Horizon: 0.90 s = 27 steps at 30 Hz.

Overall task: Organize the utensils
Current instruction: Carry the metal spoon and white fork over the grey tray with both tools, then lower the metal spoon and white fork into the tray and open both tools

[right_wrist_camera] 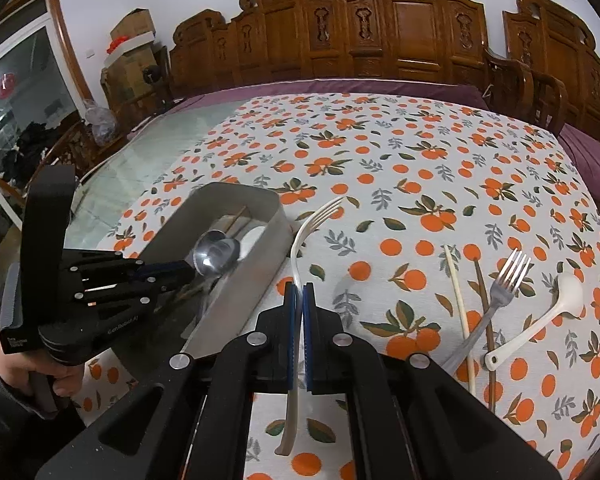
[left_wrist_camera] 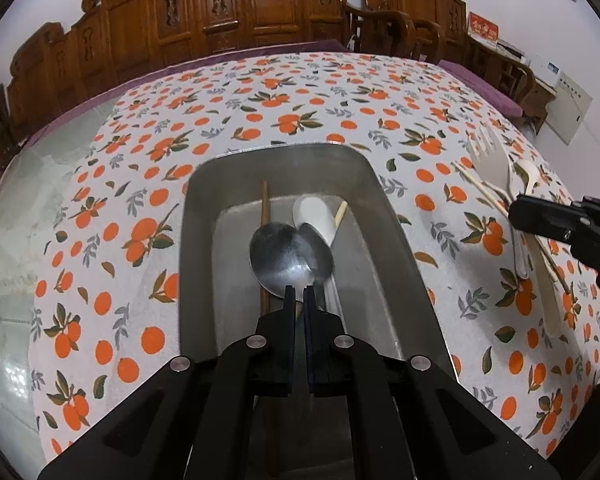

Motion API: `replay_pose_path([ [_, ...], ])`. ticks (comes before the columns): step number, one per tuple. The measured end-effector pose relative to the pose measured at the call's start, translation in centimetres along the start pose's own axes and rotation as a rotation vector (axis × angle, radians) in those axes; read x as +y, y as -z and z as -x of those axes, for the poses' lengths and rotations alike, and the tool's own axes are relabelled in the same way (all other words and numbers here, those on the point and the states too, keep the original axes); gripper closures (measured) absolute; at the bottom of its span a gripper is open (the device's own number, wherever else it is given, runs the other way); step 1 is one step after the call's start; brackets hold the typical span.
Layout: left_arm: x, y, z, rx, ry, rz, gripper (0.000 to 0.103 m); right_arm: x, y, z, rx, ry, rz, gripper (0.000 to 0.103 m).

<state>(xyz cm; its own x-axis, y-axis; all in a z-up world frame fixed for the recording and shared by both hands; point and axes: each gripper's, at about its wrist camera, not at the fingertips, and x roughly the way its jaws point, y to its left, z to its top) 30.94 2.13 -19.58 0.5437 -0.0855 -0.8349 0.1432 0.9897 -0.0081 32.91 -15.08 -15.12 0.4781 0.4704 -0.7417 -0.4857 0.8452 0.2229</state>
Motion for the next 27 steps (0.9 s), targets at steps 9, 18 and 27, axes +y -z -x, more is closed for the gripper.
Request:
replay_pose_path([
  [9,2.0,-0.8,2.3,-0.068,-0.017,0.039,0.086,2.6,-0.2,0.5,-0.02,-0.052,0.027,0.098],
  [18,4.4,-1.3,3.9,-0.116,-0.042,0.077,0.074,5.6,0.0,0.0,-0.017,-0.095,0.061,0.098],
  [27,6.3,-1.4,5.4,-0.187,-0.083,0.121,0.028,7.3,-0.2,-0.9,-0.021,-0.122,0.056,0.099],
])
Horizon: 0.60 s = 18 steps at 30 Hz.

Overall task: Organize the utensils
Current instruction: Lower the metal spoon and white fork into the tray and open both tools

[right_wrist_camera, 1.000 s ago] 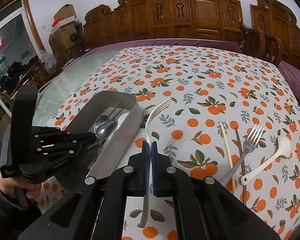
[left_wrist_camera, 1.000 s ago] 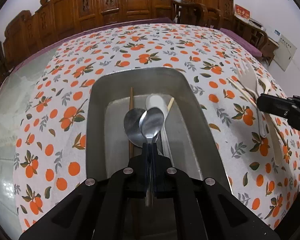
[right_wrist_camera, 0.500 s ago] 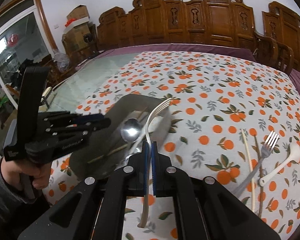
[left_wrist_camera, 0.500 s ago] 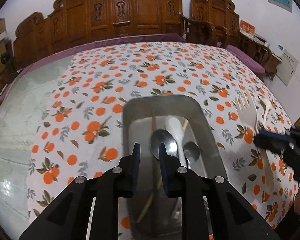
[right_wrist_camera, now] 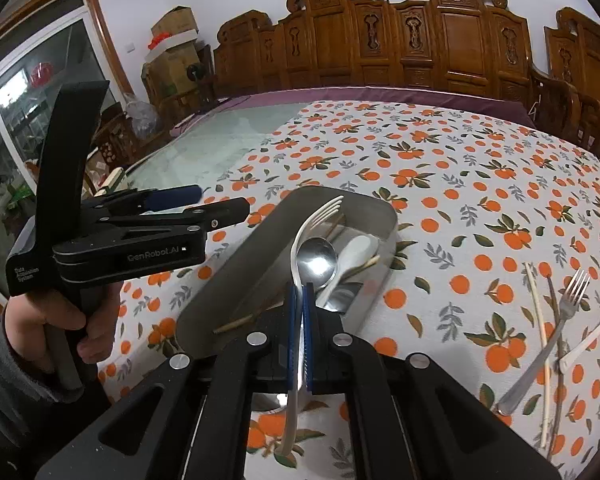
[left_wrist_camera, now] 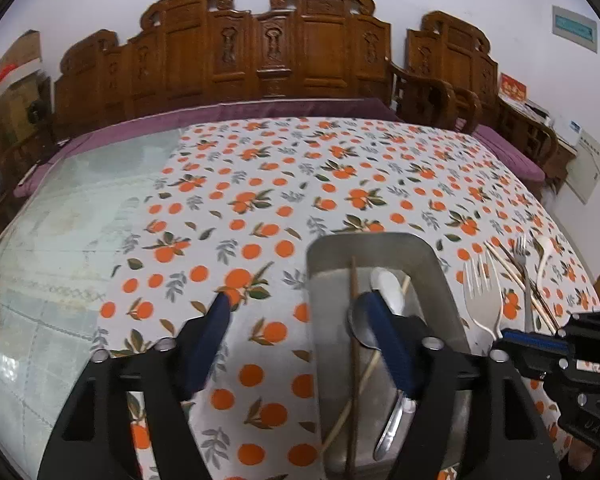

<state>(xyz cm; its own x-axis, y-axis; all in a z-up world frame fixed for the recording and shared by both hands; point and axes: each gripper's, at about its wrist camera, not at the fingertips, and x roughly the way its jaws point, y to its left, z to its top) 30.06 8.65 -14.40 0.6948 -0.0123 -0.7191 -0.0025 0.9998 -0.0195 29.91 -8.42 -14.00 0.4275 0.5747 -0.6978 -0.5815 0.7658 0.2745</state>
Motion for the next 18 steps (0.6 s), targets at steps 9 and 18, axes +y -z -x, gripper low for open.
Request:
replay_pose_path([
  [9,1.7,-0.3,0.4,-0.019,-0.027,0.037,0.016,1.2,-0.7,-1.7,-0.009,-0.006,-0.003,0.098],
  [18,3.0,-0.6,1.3,-0.062,-0.066,0.057,0.016,1.6,-1.4,-5.1,0.012,0.006,-0.006,0.098],
])
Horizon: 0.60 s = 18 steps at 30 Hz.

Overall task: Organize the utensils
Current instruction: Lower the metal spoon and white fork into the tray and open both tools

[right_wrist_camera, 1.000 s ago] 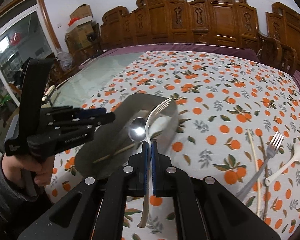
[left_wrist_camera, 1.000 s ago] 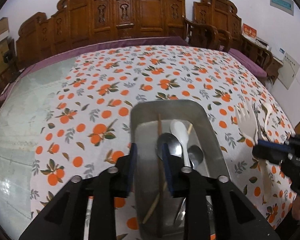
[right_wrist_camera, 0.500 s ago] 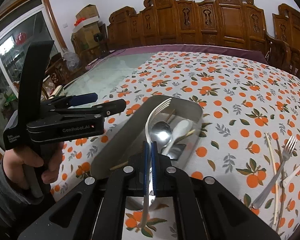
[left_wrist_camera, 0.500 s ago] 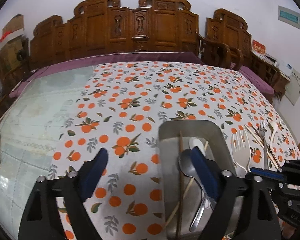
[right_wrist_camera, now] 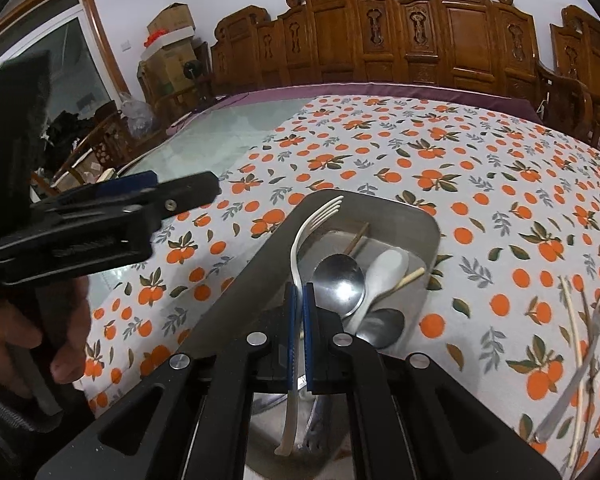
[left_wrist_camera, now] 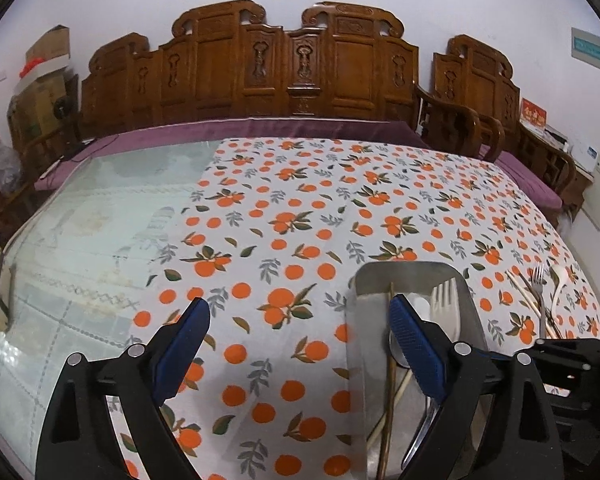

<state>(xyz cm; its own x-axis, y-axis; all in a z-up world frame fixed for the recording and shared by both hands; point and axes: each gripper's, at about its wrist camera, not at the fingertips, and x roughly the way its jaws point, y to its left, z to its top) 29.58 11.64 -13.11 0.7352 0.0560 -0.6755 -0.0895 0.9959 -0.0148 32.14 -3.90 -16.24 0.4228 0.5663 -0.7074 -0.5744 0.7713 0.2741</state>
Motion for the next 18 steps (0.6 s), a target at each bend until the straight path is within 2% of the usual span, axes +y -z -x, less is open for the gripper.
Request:
replay_pose_path([
  [8,0.8,-0.1,0.1,-0.004,-0.01,0.011,0.016,0.0,-0.1,-2.5,0.034,-0.042,-0.045,0.097],
  [18,1.0,0.0,0.1,0.009,0.007,0.015,0.016,0.3,0.1,-2.4,0.03,-0.068,-0.042,0.097],
])
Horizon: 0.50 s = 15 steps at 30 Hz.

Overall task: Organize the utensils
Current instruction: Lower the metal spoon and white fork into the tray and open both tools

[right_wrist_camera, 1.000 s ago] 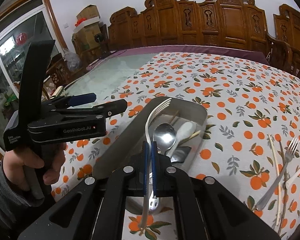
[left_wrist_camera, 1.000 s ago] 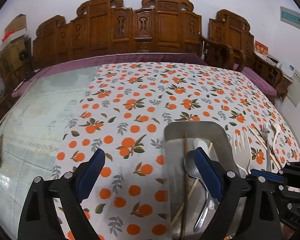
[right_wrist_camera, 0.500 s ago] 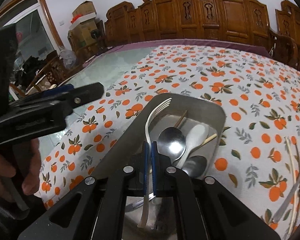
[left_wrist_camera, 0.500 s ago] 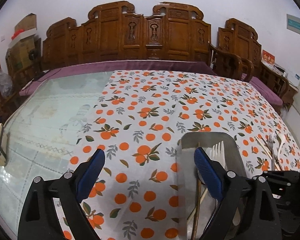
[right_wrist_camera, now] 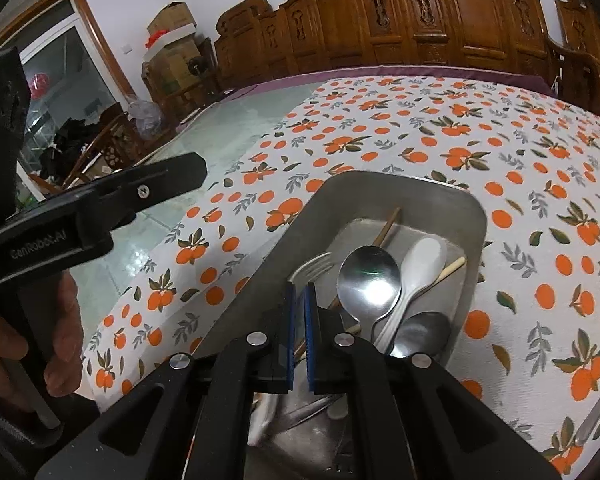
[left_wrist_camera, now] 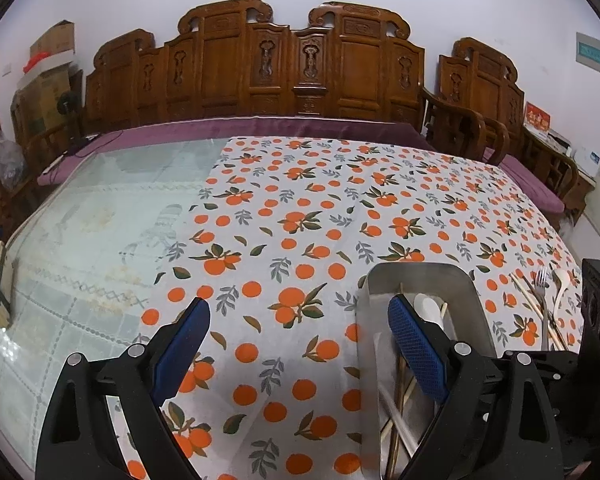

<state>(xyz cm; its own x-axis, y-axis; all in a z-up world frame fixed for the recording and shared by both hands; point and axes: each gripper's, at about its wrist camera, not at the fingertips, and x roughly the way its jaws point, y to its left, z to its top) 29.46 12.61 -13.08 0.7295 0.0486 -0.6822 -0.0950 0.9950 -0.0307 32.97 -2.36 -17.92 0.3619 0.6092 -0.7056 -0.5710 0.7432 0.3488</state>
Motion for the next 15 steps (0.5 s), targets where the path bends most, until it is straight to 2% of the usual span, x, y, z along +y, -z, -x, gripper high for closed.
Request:
replay_pose_path([
  [8,-1.6,-0.1,-0.2,0.004,0.035,-0.011,0.016,-1.4,-0.4,4.6,-0.085,0.049,0.051,0.097],
  [15,-6.1,0.2,-0.3,0.01,0.088,-0.052,0.016,-6.4,0.5,9.7,-0.148,0.181,0.067,0.097],
])
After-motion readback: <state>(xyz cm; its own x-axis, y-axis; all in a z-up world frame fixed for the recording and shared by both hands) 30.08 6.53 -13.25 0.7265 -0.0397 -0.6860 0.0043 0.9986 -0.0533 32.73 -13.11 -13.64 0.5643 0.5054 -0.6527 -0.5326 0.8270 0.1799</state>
